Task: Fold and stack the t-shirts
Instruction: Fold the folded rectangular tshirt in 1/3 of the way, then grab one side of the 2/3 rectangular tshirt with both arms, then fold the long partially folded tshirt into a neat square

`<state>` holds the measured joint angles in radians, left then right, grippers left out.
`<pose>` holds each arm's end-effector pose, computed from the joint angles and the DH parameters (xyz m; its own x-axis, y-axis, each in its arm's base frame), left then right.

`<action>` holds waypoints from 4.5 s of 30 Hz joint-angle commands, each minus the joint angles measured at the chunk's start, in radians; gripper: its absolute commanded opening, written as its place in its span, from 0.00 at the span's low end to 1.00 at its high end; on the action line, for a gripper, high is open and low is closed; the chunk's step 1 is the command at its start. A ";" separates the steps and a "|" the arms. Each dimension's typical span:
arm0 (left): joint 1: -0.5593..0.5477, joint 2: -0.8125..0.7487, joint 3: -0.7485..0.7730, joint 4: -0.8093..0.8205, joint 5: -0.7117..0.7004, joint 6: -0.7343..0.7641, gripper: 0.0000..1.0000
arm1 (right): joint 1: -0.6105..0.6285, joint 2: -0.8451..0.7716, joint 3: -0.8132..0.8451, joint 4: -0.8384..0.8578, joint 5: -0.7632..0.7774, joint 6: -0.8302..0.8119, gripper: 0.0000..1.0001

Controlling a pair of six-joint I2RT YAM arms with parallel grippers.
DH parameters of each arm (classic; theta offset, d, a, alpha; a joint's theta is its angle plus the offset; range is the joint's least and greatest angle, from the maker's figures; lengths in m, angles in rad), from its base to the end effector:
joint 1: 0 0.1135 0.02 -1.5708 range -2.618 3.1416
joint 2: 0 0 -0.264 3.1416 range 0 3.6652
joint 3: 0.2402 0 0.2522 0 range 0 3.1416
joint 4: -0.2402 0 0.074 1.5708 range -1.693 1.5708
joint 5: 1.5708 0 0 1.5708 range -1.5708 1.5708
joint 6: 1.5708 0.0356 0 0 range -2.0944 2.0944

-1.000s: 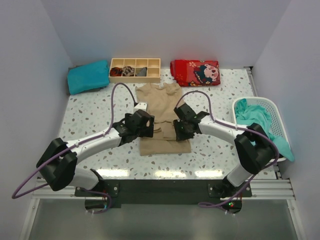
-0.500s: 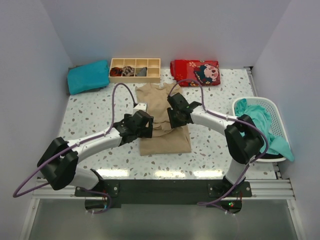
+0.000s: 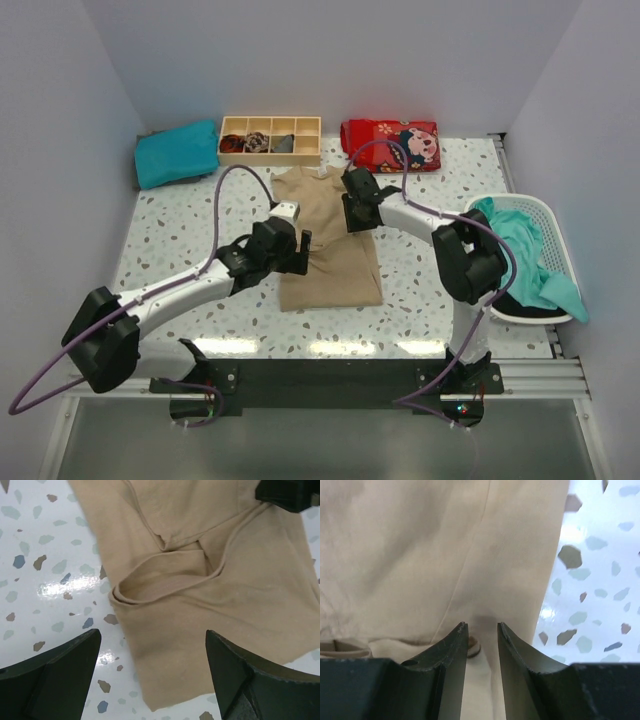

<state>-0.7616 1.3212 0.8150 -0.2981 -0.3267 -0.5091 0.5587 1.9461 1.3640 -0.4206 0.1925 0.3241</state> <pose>0.2053 -0.1800 0.2254 -0.6953 0.0251 -0.7183 0.1759 0.9749 -0.1362 0.3538 0.2131 0.1827 -0.8154 -0.1411 -0.5614 -0.1828 0.9830 0.0185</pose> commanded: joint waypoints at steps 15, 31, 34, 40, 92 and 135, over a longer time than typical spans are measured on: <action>-0.001 0.277 0.052 0.105 -0.017 0.027 0.91 | -0.039 -0.206 -0.009 -0.079 -0.053 -0.060 0.41; 0.005 0.257 0.106 0.082 -0.199 -0.031 0.93 | -0.040 -0.469 -0.354 -0.104 -0.130 0.009 0.52; 0.004 0.175 0.047 0.077 -0.207 -0.052 0.93 | -0.040 -0.495 -0.382 -0.110 -0.126 0.009 0.62; 0.013 0.075 -0.079 0.076 -0.192 -0.129 1.00 | -0.045 -0.527 -0.453 -0.084 -0.131 0.036 0.69; -0.053 -0.180 -0.508 0.327 0.284 -0.377 0.90 | -0.051 -0.636 -0.753 0.108 -0.370 0.220 0.71; -0.329 -0.519 -0.485 -0.124 0.210 -0.459 0.00 | 0.124 -1.111 -0.913 -0.153 -0.470 0.326 0.04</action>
<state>-1.0260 0.8711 0.3428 -0.3088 -0.1116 -0.8993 0.6205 0.9661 0.4599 -0.4164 -0.3122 0.5941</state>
